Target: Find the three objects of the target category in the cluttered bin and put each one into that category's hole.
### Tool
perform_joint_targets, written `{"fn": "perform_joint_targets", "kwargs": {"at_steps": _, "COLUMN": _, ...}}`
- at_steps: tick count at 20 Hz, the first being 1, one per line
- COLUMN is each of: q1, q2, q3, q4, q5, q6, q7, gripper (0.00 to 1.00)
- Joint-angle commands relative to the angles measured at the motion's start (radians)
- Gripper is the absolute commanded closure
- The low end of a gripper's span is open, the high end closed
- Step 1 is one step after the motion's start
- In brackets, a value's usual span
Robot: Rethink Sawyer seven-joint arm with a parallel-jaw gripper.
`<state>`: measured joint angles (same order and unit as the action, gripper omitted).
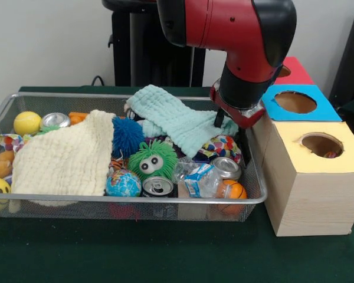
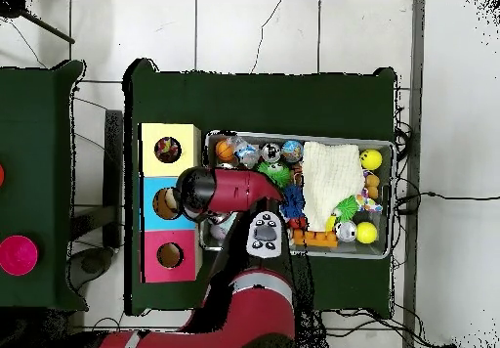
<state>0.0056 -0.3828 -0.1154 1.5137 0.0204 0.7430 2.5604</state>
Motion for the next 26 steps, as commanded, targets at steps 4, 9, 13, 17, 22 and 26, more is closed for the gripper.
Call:
{"fn": "perform_joint_targets", "kwargs": {"at_steps": 4, "q1": 0.009, "q2": 0.098, "q3": 0.034, "q4": -0.073, "q5": -0.031, "q6": -0.087, "q7": 0.047, "gripper": 0.0}}
{"fn": "perform_joint_targets", "kwargs": {"at_steps": 9, "q1": 0.005, "q2": 0.111, "q3": 0.028, "q4": -0.146, "q5": -0.025, "q6": -0.023, "q7": 0.036, "gripper": 0.0}}
{"fn": "perform_joint_targets", "kwargs": {"at_steps": 13, "q1": 0.008, "q2": 0.103, "q3": 0.019, "q4": -0.193, "q5": -0.019, "q6": 0.041, "q7": 0.038, "gripper": 0.0}}
{"fn": "perform_joint_targets", "kwargs": {"at_steps": 17, "q1": 0.0, "q2": 0.086, "q3": 0.02, "q4": -0.217, "q5": -0.019, "q6": 0.083, "q7": 0.026, "gripper": 0.0}}
{"fn": "perform_joint_targets", "kwargs": {"at_steps": 22, "q1": -0.015, "q2": 0.068, "q3": 0.023, "q4": -0.263, "q5": -0.021, "q6": 0.175, "q7": 0.001, "gripper": 0.0}}
{"fn": "perform_joint_targets", "kwargs": {"at_steps": 26, "q1": -0.01, "q2": 0.052, "q3": 0.019, "q4": -0.284, "q5": -0.02, "q6": 0.225, "q7": 0.01, "gripper": 0.0}}
